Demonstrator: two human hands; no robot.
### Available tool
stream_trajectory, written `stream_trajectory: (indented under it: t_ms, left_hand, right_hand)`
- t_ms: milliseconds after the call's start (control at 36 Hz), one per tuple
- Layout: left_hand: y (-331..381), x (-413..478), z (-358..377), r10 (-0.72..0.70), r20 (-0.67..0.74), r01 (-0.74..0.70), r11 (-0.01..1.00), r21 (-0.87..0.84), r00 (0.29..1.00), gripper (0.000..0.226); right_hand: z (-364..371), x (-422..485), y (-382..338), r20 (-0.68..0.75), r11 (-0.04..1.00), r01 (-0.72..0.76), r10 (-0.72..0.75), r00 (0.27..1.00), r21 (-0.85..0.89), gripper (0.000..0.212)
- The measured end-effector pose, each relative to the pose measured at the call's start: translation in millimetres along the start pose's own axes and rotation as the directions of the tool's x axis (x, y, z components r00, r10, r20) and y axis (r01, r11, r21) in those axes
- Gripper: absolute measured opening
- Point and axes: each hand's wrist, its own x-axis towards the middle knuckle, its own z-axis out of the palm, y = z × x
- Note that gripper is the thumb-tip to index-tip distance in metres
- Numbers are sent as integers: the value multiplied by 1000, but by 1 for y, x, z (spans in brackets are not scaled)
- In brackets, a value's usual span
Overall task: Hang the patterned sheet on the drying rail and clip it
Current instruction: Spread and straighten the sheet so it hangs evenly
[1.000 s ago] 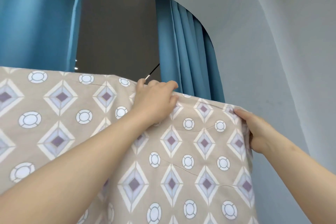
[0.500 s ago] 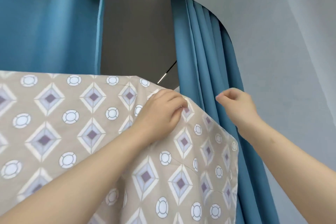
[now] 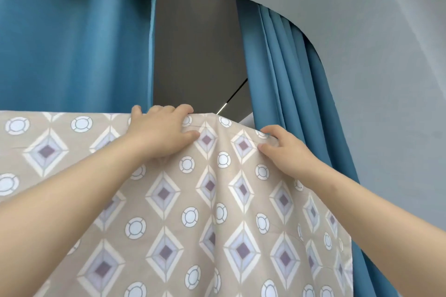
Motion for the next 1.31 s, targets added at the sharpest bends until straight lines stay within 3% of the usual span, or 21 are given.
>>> stream_trajectory:
  t_ms: [56,194,250,333,500,667,778,917,972,1111,1167,1250,1306]
  left_hand:
    - [-5,4,-2,8,5,-8,1000,-6,1000,42]
    - [-4,1,5,68,-214,-85,994,-72,974,29]
    - [-2,2,11,55,-302,-86,992,-88,952,26]
    - [1,3,16,16,-372,-76,986,-148,928,24]
    - [-2,11,9,51,-377,-134,971,-198,925,22]
    - [-5,16,-5,34,-195,-79,971,-226,980,23]
    - [-2,11,1,84,-196,-120,976,-181,977,25]
    - [-2,13,3,48,-228,-99,970,-222,973,15]
    - [-3,13,4,53,-235,-106,969,-222,970,15]
    - [-2,17,3,-10,-229,-56,958,-282,973,17]
    - [1,18,4,-35,-242,-35,960,-277,970,18]
    - [9,21,5,-16,-205,-41,962,-268,979,21]
    - [13,24,4,-19,-186,-36,957,-288,982,21]
  right_hand:
    - [-1,0,4,-43,1000,-1,1,999,6,33]
    - [-2,1,13,-186,1000,9,-3,982,30,24]
    - [-4,2,15,-242,1000,29,-25,970,11,14]
    - [-7,4,13,-259,996,35,-54,964,-77,15]
    - [-16,16,13,-291,969,1,-75,954,-247,17]
    - [-28,33,14,-391,949,-44,-86,916,-311,19]
    - [-20,40,23,-276,961,-147,79,958,-235,21]
    - [-12,41,12,-152,999,-36,37,988,15,15]
    - [-8,38,12,-107,989,-68,82,991,129,18]
    - [-6,30,28,40,922,-188,185,982,340,44]
    - [-10,26,33,45,922,-170,165,985,347,45]
    - [-17,27,32,-4,955,-76,80,997,288,22]
    - [-21,30,31,-44,977,-19,29,999,212,18]
